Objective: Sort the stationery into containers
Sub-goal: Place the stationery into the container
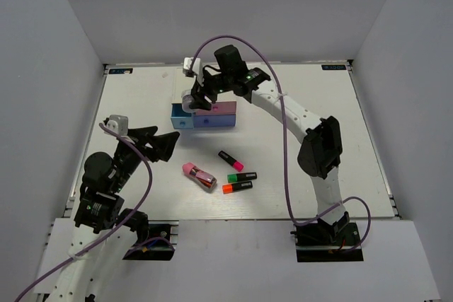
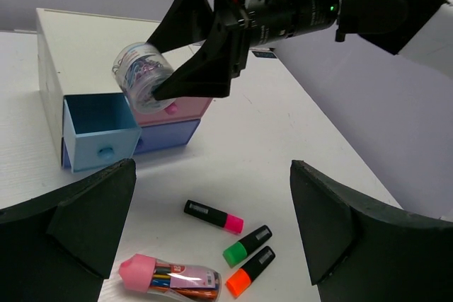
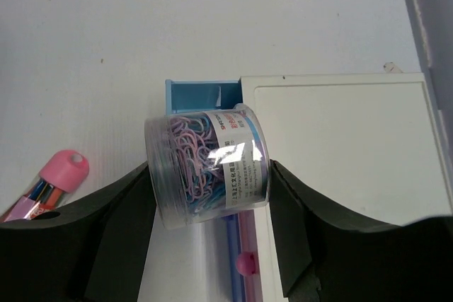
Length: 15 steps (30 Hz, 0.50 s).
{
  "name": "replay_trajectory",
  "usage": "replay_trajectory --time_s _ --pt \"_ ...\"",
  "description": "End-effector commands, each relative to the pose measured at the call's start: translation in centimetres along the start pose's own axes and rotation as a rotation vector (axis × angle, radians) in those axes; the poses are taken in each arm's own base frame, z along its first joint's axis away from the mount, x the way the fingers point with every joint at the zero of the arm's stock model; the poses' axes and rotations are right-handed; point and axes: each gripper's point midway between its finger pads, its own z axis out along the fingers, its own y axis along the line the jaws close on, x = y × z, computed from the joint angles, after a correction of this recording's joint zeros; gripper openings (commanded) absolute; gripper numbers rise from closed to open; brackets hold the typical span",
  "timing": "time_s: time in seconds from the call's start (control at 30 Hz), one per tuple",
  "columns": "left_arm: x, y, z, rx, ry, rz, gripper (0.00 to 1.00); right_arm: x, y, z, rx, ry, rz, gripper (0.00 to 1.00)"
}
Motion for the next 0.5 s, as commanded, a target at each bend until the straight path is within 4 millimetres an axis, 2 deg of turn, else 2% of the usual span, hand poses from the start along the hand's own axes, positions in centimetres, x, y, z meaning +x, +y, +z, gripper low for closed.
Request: replay_trajectory --time_s 0.0,0.17,0.47 --pt "-0.1 0.4 0.0 -0.012 -0.008 0.008 1.0 -3.7 -0.5 0.5 -0.009 -0.112 -0.004 0.22" --pt "-0.1 0.4 0.0 -0.011 -0.007 0.009 1.0 -4.2 -0.8 1.2 -0.022 -0.142 0.009 0.22" --pt "0.2 0.8 0.2 -0.014 0.001 0.008 1.0 -2.5 -1.0 3.2 -0.056 -0.138 0.06 0.22"
